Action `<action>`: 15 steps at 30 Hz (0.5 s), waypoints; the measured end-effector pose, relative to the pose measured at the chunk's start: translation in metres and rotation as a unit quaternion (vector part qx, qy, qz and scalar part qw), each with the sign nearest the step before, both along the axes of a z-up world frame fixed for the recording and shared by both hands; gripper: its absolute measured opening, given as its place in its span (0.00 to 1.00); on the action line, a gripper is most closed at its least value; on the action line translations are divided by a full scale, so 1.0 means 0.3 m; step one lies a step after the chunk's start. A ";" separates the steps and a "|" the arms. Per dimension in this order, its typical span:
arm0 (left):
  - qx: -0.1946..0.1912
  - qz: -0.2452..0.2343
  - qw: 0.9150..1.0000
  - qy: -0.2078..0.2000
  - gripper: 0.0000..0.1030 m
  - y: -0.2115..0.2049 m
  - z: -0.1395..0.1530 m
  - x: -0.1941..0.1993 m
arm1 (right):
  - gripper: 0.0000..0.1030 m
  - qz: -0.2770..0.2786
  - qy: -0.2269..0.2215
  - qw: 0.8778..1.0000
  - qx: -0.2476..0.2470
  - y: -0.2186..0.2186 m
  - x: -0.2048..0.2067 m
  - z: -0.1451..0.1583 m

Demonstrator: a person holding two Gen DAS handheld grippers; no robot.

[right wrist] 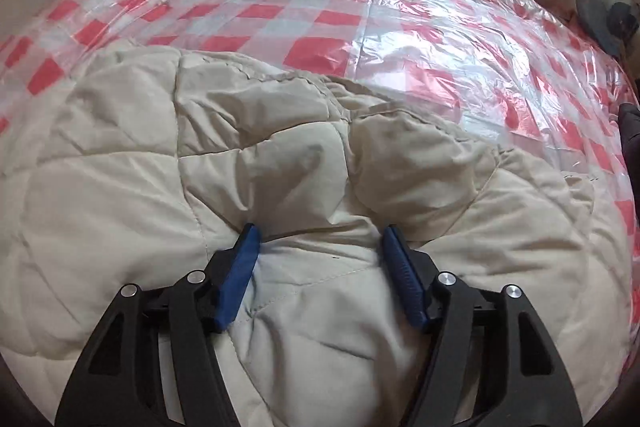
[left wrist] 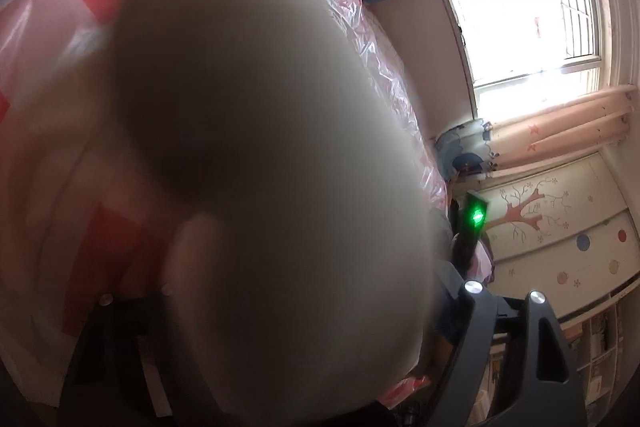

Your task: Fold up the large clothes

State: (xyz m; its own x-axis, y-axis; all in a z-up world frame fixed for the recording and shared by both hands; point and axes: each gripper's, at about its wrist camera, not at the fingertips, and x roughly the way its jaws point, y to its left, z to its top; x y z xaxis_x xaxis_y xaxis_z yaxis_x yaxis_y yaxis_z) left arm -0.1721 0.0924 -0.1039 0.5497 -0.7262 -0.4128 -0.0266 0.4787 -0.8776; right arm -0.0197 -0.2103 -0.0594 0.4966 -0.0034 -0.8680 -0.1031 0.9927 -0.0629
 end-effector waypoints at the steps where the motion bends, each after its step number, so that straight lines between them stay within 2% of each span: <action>1: -0.007 0.000 1.000 0.004 0.77 0.004 -0.008 0.002 | 0.60 0.000 -0.009 1.000 0.005 -0.010 -0.028 0.034; 4: -0.025 0.004 1.000 0.006 0.77 0.020 -0.022 0.001 | 0.63 0.012 -0.070 0.997 -0.006 -0.013 -0.217 0.162; 5: -0.028 0.006 1.000 0.007 0.77 0.022 -0.025 0.002 | 0.66 0.016 -0.069 0.997 -0.012 -0.001 -0.256 0.163; 7: -0.027 0.011 1.000 0.011 0.77 0.020 -0.027 0.008 | 0.69 0.036 -0.019 0.998 -0.047 0.038 -0.273 0.069; 8: -0.024 0.012 1.000 0.014 0.77 0.016 -0.025 0.011 | 0.71 0.044 -0.021 0.997 -0.061 0.056 -0.268 0.035; 9: -0.021 0.012 1.000 0.014 0.77 0.018 -0.024 0.011 | 0.71 0.047 -0.028 0.997 -0.062 0.057 -0.261 0.024; 11: -0.021 0.011 1.000 0.010 0.76 0.020 -0.023 0.010 | 0.71 0.025 -0.013 0.999 -0.038 0.040 -0.241 0.050; 13: -0.025 0.013 1.000 0.009 0.73 0.025 -0.026 0.009 | 0.71 0.022 -0.042 0.998 -0.032 0.049 -0.288 0.116; 15: -0.028 0.015 0.999 0.009 0.72 0.026 -0.027 0.009 | 0.71 0.019 -0.080 0.995 -0.049 0.066 -0.389 0.167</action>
